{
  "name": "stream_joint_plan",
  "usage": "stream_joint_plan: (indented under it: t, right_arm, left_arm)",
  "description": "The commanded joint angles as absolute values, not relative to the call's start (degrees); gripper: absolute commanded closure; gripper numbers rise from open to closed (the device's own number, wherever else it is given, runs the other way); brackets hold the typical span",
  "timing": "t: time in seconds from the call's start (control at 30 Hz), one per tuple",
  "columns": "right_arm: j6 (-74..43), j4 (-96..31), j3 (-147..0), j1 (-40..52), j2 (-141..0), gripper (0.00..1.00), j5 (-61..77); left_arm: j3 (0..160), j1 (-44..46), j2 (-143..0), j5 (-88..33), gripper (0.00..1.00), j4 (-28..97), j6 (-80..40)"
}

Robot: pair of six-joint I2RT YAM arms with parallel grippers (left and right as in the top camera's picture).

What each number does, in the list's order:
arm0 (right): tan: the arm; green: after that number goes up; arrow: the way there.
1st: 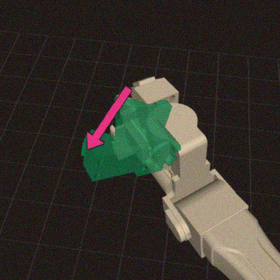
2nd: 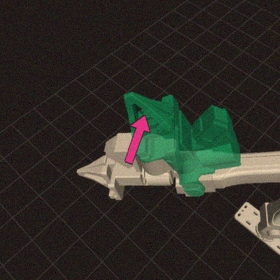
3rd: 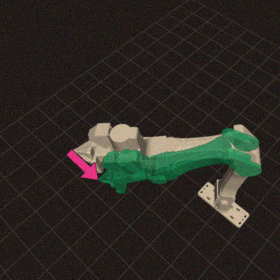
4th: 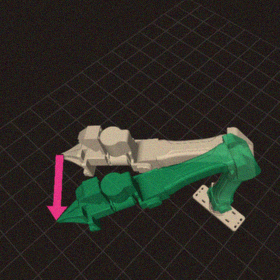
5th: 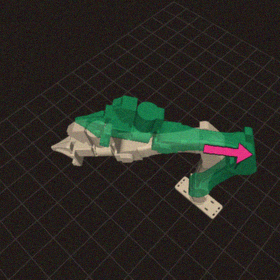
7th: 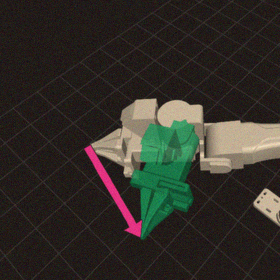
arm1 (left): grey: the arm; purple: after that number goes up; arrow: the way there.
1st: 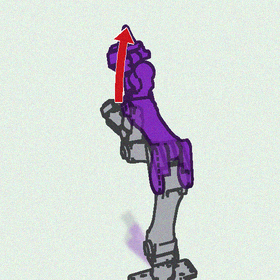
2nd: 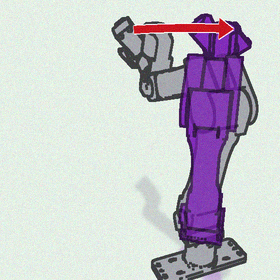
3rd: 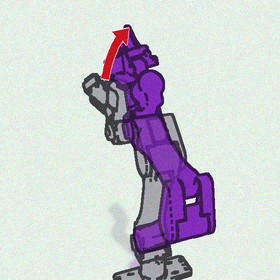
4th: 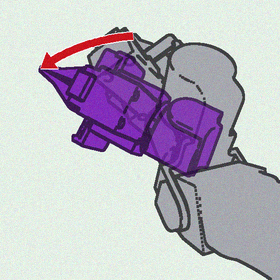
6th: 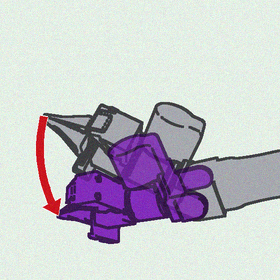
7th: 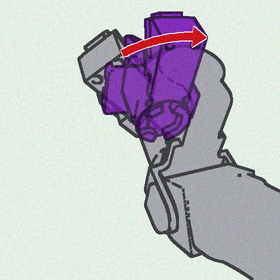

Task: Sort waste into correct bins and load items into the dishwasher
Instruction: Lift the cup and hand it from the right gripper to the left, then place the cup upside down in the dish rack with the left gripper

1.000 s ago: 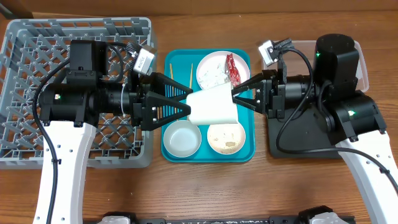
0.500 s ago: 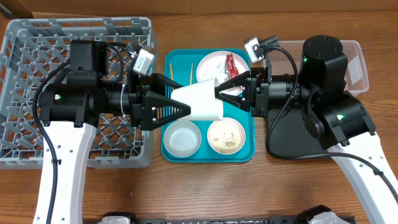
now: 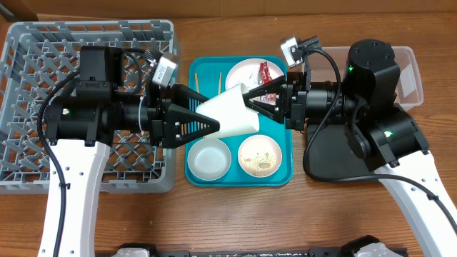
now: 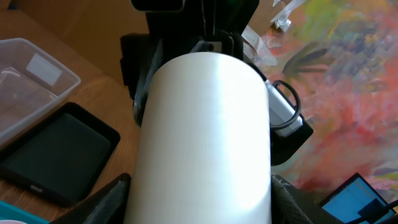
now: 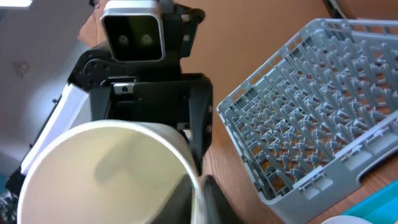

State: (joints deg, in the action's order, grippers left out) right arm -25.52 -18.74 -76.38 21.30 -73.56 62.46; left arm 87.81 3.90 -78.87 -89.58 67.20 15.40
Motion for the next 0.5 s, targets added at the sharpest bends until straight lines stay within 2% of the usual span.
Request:
stream_joint_plan:
  t: [0.0,0.07,0.1,0.23,0.33,0.37,0.47]
  right_arm:
    - [-25.5,-18.0,-76.9,23.1,-73.1,0.61,63.6]
    - [-25.3,-18.0,-76.9,22.5,-73.1,0.39,62.9]
    - [-25.3,-18.1,-76.9,21.3,-73.1,0.36,62.9]
    - [-25.6,-18.7,-76.9,18.9,-73.1,0.33,64.1]
    - [-25.6,-20.0,-76.9,17.0,-73.1,0.30,64.1]
    - [-25.6,-22.7,-76.9,14.5,-73.1,0.28,63.9]
    - [-25.6,-27.7,-76.9,12.2,-72.9,0.26,60.8]
  left_arm:
    - [88.7,4.9,-78.8,-90.6,0.51,67.1,16.3]
    - [88.7,4.9,-78.8,-90.6,0.52,67.1,16.3]
    - [88.7,4.9,-78.8,-90.6,0.56,67.1,16.3]
    - [88.7,4.8,-78.8,-90.6,0.66,67.0,16.3]
    - [88.7,4.4,-78.8,-90.6,0.68,66.3,16.1]
    - [88.7,2.9,-78.7,-90.6,0.73,65.8,15.2]
    - [89.4,-1.0,-78.3,-86.7,0.80,65.7,12.0]
